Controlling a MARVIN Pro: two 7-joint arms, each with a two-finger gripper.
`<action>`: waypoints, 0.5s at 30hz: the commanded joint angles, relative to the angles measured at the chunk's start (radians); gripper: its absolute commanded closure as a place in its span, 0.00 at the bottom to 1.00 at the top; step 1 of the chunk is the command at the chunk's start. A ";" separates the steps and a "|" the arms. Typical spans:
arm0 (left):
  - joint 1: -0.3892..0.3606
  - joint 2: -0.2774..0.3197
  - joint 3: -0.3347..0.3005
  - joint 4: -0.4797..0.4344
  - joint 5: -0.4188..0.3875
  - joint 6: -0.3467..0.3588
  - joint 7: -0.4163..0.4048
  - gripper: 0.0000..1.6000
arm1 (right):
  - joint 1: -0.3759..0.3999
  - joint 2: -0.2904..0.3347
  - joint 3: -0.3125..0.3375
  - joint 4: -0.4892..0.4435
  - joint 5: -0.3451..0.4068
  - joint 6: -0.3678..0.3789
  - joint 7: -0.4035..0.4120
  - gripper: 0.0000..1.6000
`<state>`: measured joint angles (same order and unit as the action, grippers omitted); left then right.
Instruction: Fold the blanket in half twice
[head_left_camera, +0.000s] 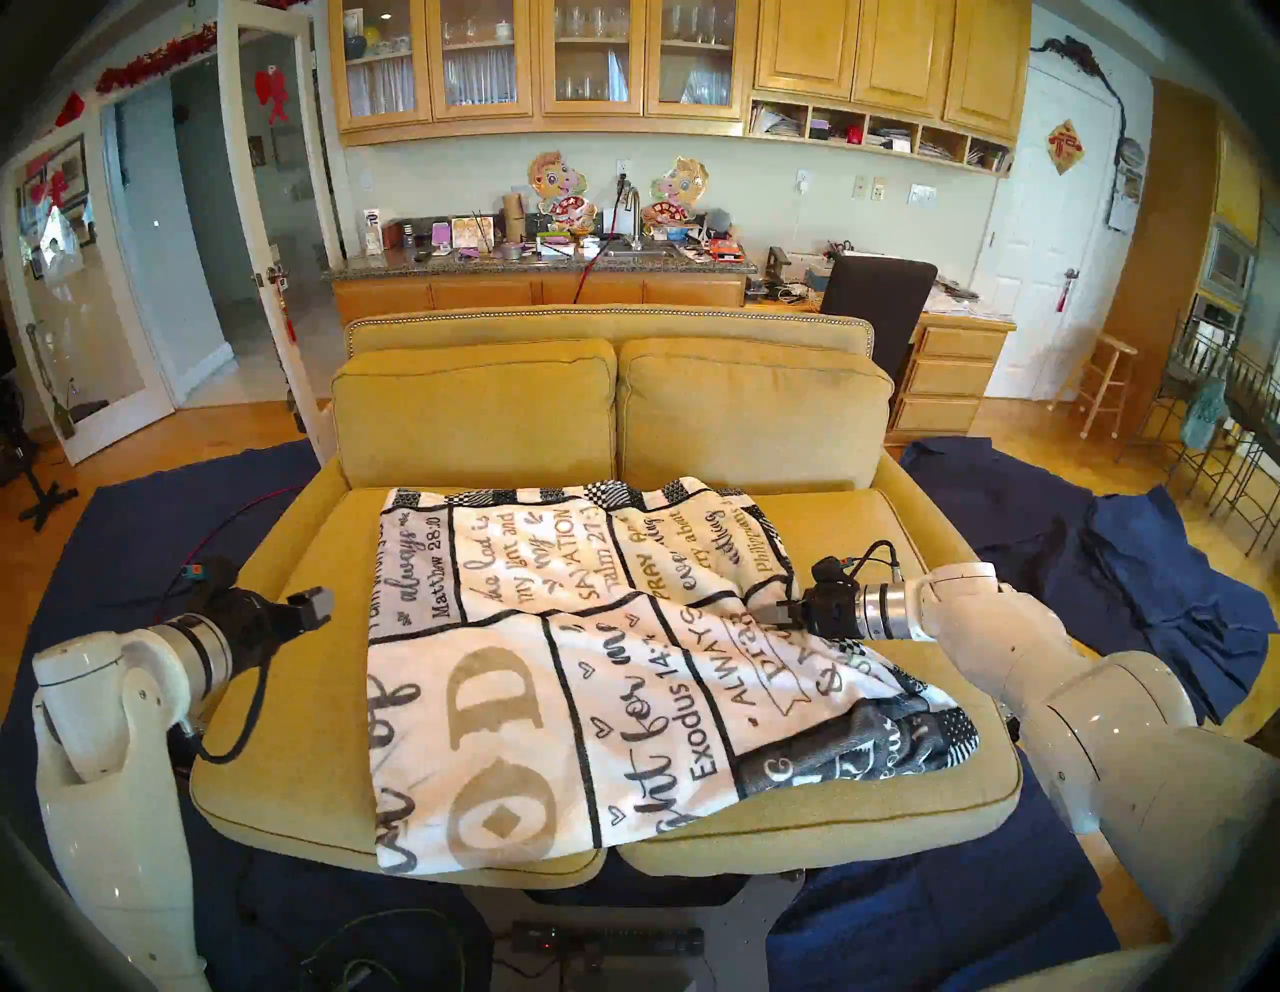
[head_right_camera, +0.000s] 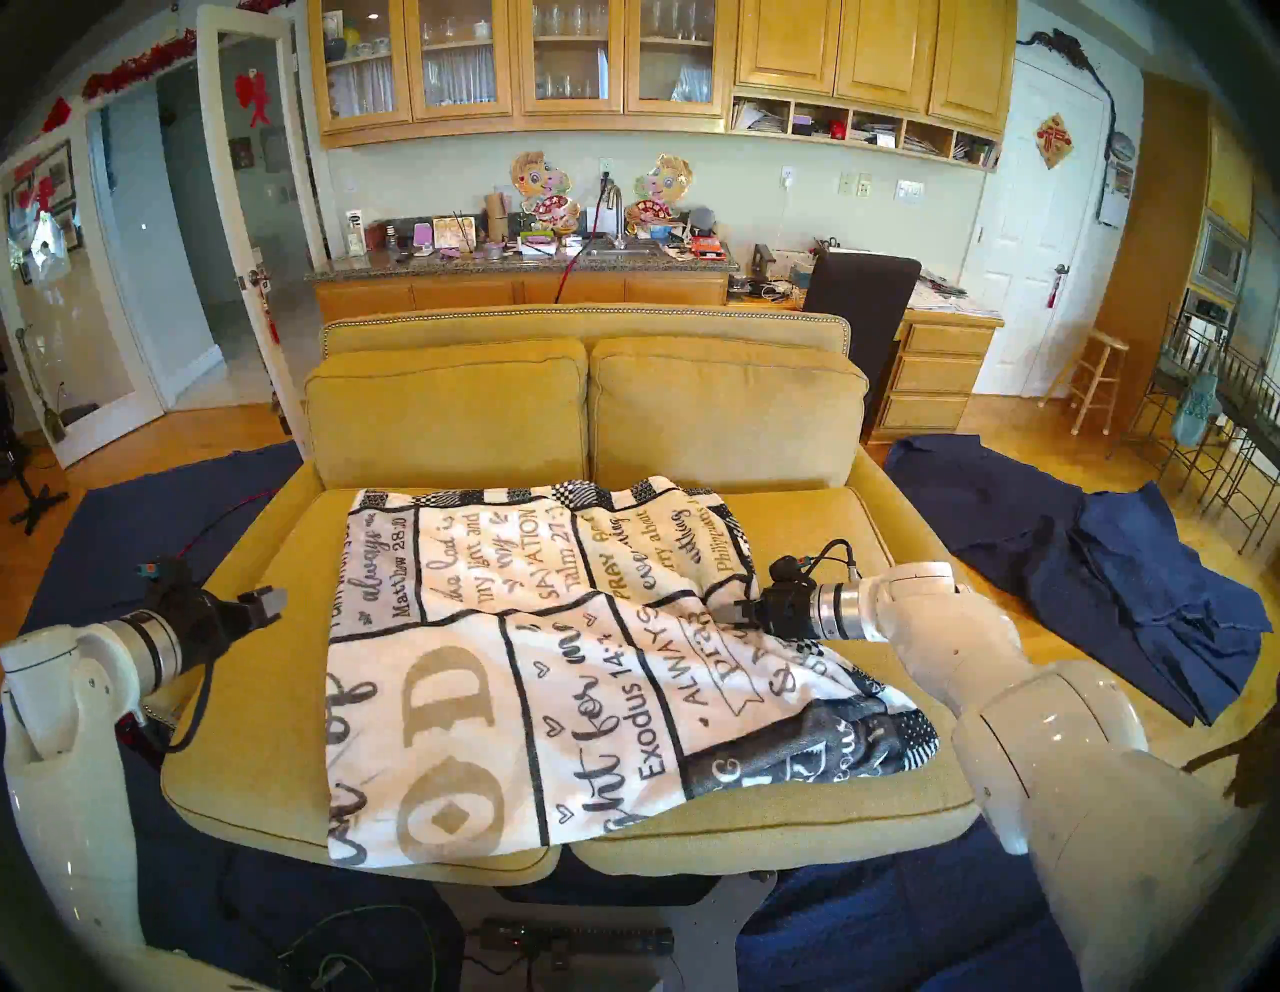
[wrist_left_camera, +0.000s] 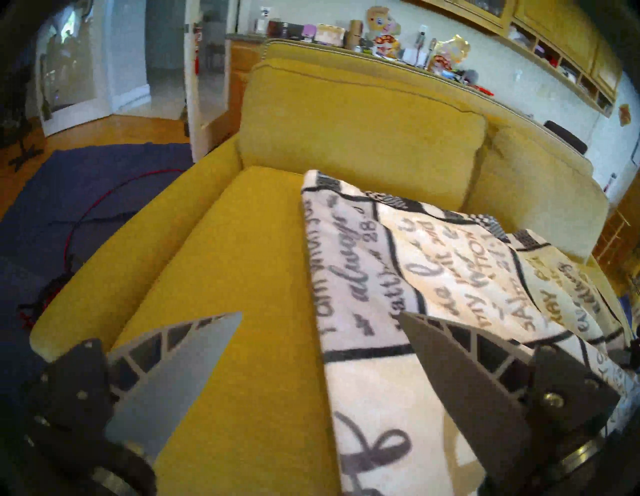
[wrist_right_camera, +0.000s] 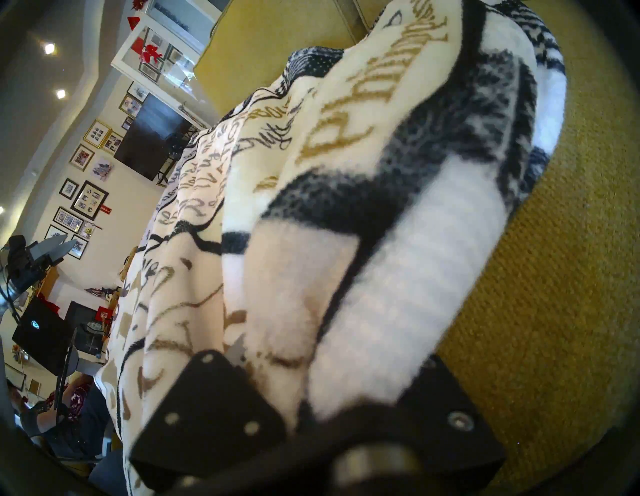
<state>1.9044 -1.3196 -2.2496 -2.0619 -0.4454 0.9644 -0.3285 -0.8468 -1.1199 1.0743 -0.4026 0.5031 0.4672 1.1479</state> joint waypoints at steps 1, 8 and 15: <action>-0.110 0.090 -0.011 0.113 -0.066 -0.004 -0.007 0.00 | 0.020 -0.003 0.004 -0.013 0.004 0.002 0.010 1.00; -0.175 0.123 0.010 0.261 -0.122 -0.004 -0.006 0.00 | 0.020 -0.003 0.004 -0.012 0.004 0.001 0.010 1.00; -0.233 0.157 0.027 0.380 -0.185 -0.004 -0.011 0.00 | 0.020 -0.003 0.004 -0.012 0.004 0.001 0.010 1.00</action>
<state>1.7720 -1.2279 -2.2285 -1.7485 -0.5635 0.9631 -0.3310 -0.8469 -1.1200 1.0744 -0.4023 0.5030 0.4658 1.1479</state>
